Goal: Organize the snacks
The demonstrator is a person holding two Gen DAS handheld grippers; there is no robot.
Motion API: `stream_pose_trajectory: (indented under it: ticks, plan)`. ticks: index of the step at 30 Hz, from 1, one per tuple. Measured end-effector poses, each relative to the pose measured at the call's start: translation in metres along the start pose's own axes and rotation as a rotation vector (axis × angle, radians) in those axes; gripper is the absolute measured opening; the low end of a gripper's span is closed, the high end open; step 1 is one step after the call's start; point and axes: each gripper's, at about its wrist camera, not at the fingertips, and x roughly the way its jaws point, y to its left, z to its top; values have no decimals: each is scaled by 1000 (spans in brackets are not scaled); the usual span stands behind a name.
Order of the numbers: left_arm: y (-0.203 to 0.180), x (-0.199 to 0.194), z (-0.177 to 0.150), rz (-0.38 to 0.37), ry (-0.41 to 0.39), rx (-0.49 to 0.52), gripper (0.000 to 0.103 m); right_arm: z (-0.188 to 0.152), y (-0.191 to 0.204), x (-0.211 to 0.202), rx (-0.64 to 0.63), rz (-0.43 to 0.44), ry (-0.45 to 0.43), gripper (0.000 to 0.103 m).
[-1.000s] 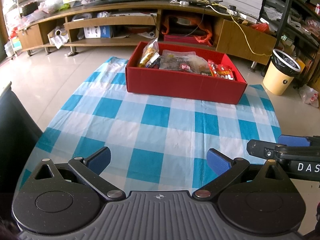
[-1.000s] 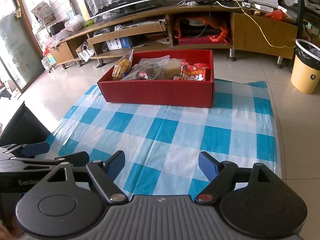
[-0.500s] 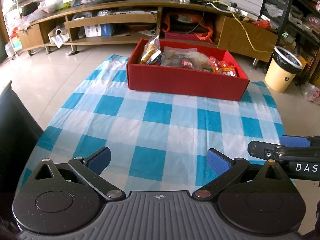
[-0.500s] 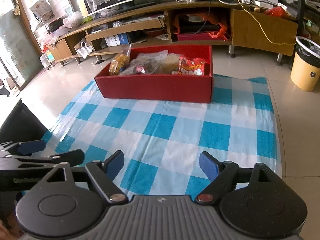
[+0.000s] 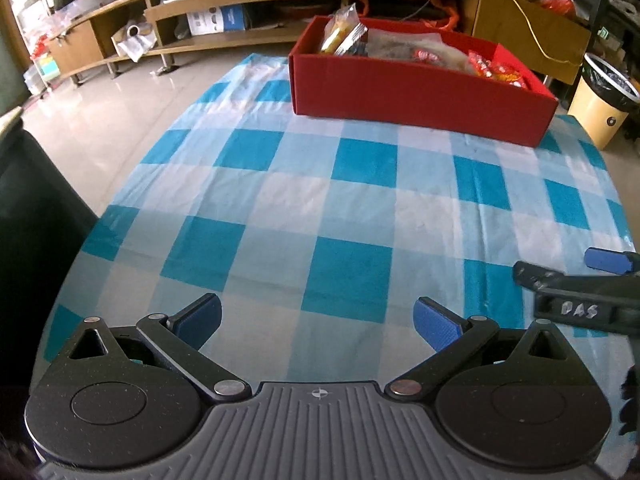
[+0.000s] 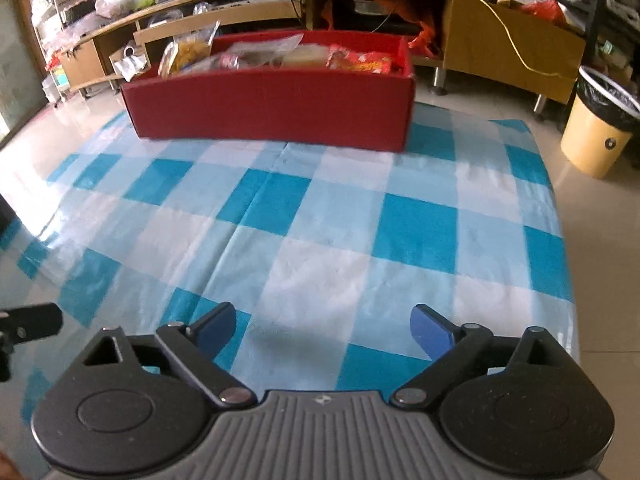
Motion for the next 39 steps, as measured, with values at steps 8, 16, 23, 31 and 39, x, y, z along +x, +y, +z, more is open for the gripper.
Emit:
stream_pose_trajectory:
  ticks: [8,16,23,31,39]
  plan:
    - [11,38,1,-17,13,-21,103,-16,17,14,29,-61,-276,103]
    - [8,44,10,-21,21,-14,103,-9,19,18,30,-54,-293,103]
    - [6,44,8,-16,8,-18,103,-9,18,18,31,-54,-294,103]
    - [4,44,8,-11,9,-25,103,-9,18,18,31,-54,-294,103]
    - [3,45,8,-17,-7,-20,103,-10,19,19,30,-54,-293,103]
